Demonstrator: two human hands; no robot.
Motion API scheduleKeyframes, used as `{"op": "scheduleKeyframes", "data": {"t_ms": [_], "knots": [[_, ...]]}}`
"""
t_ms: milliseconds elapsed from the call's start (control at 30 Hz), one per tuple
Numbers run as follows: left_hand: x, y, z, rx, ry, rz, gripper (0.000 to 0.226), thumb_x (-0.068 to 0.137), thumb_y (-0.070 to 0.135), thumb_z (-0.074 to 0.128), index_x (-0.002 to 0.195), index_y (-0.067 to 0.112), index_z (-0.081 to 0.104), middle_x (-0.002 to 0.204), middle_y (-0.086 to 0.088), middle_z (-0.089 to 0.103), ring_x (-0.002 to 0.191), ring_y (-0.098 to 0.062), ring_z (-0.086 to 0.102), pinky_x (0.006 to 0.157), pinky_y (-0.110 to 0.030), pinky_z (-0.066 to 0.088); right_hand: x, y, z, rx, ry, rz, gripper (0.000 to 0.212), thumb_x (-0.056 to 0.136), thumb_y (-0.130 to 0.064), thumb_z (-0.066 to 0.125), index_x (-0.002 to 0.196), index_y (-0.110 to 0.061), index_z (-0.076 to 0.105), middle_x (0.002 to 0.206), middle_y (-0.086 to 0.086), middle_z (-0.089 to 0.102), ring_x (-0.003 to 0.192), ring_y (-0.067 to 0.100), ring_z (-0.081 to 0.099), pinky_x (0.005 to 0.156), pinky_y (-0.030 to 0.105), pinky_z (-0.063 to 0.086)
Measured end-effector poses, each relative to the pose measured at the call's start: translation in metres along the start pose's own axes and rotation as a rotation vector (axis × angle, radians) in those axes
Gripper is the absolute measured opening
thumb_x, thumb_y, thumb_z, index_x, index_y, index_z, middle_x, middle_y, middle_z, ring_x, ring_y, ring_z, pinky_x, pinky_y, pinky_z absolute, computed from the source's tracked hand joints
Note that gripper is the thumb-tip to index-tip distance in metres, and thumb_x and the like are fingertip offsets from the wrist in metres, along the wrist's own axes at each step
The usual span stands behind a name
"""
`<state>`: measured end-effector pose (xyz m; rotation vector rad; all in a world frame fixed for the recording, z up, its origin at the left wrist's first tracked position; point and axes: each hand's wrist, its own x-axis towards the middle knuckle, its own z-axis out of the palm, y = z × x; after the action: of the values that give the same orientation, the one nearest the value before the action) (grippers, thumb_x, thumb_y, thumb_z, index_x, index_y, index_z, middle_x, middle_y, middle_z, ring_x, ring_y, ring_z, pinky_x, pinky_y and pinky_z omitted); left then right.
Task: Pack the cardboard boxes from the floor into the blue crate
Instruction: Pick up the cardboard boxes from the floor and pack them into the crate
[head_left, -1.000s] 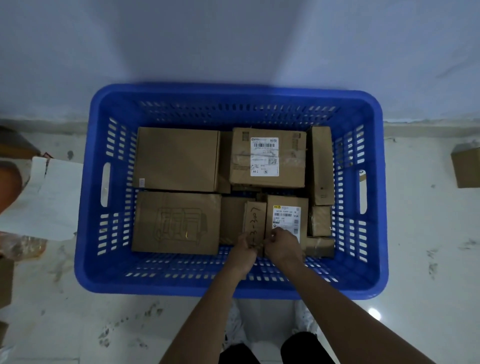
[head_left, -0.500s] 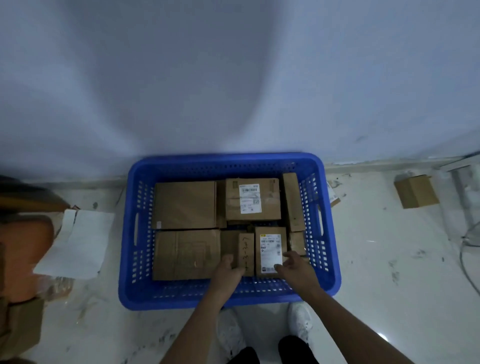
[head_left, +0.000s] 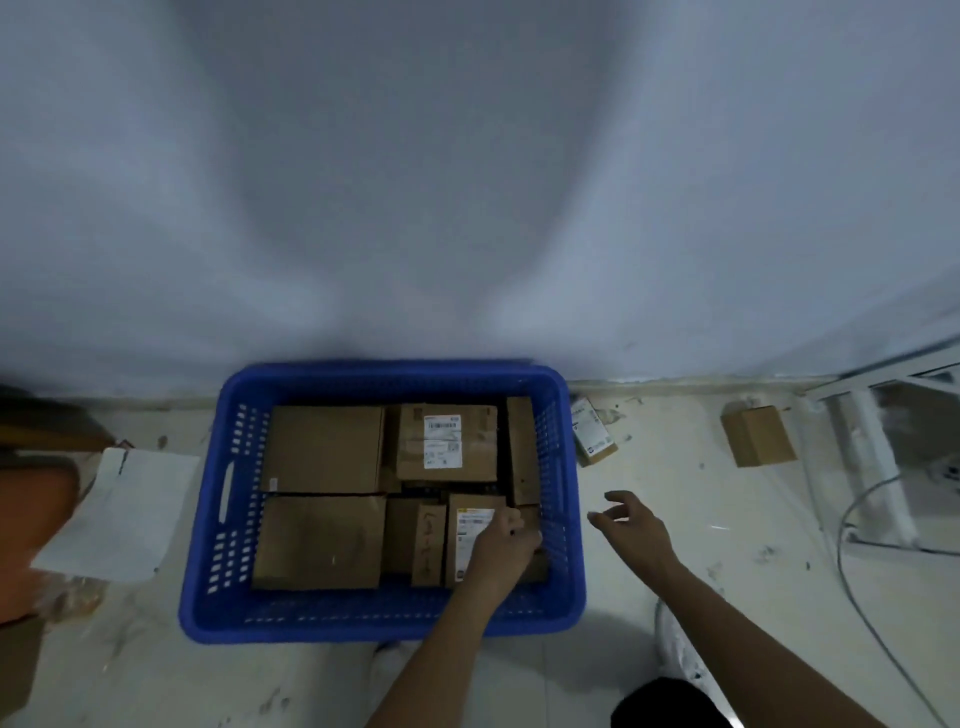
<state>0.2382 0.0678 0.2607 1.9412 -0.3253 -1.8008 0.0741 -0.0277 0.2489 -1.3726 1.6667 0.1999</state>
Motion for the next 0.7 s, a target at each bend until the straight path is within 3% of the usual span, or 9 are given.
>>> {"op": "scheduleKeyframes", "data": {"t_ms": [200, 400, 533, 700], "knots": [[0.030, 0.037, 0.104, -0.092, 0.027, -0.036, 0.020, 0.091, 0.018, 0.052, 0.112, 0.017, 0.049, 0.097, -0.001, 0.048, 0.077, -0.012, 0.050, 0.070, -0.026, 0.041, 0.050, 0.053, -0.086, -0.040, -0.065, -0.028, 0.049, 0.087, -0.038, 0.065, 0.129, -0.016, 0.053, 0.109, 0.005, 0.064, 0.101, 0.022, 0.059, 0.088, 0.033, 0.044], [0.071, 0.061, 0.191, -0.124, 0.192, -0.068, 0.035, 0.091, 0.016, 0.054, 0.125, 0.007, 0.053, 0.123, -0.009, 0.055, 0.105, -0.023, 0.054, 0.086, -0.028, 0.041, 0.098, 0.103, -0.148, -0.113, -0.161, -0.059, 0.049, 0.090, -0.039, 0.059, 0.132, -0.017, 0.049, 0.124, 0.007, 0.058, 0.112, 0.026, 0.055, 0.094, 0.033, 0.041], [0.087, 0.067, 0.209, -0.066, 0.210, -0.081, 0.042, 0.094, 0.015, 0.051, 0.135, 0.009, 0.047, 0.086, 0.014, 0.045, 0.123, -0.025, 0.050, 0.091, -0.024, 0.039, 0.128, 0.121, -0.150, -0.100, -0.187, -0.028, 0.050, 0.092, -0.039, 0.057, 0.135, -0.017, 0.047, 0.131, 0.006, 0.055, 0.119, 0.025, 0.052, 0.093, 0.030, 0.037], [0.152, 0.056, 0.210, -0.062, 0.261, -0.076, 0.042, 0.094, 0.016, 0.049, 0.135, 0.008, 0.045, 0.094, 0.011, 0.048, 0.102, -0.013, 0.045, 0.088, -0.025, 0.038, 0.185, 0.132, -0.118, -0.129, -0.224, -0.056, 0.050, 0.094, -0.036, 0.054, 0.139, -0.018, 0.044, 0.139, 0.006, 0.051, 0.126, 0.023, 0.048, 0.100, 0.029, 0.035]]}}
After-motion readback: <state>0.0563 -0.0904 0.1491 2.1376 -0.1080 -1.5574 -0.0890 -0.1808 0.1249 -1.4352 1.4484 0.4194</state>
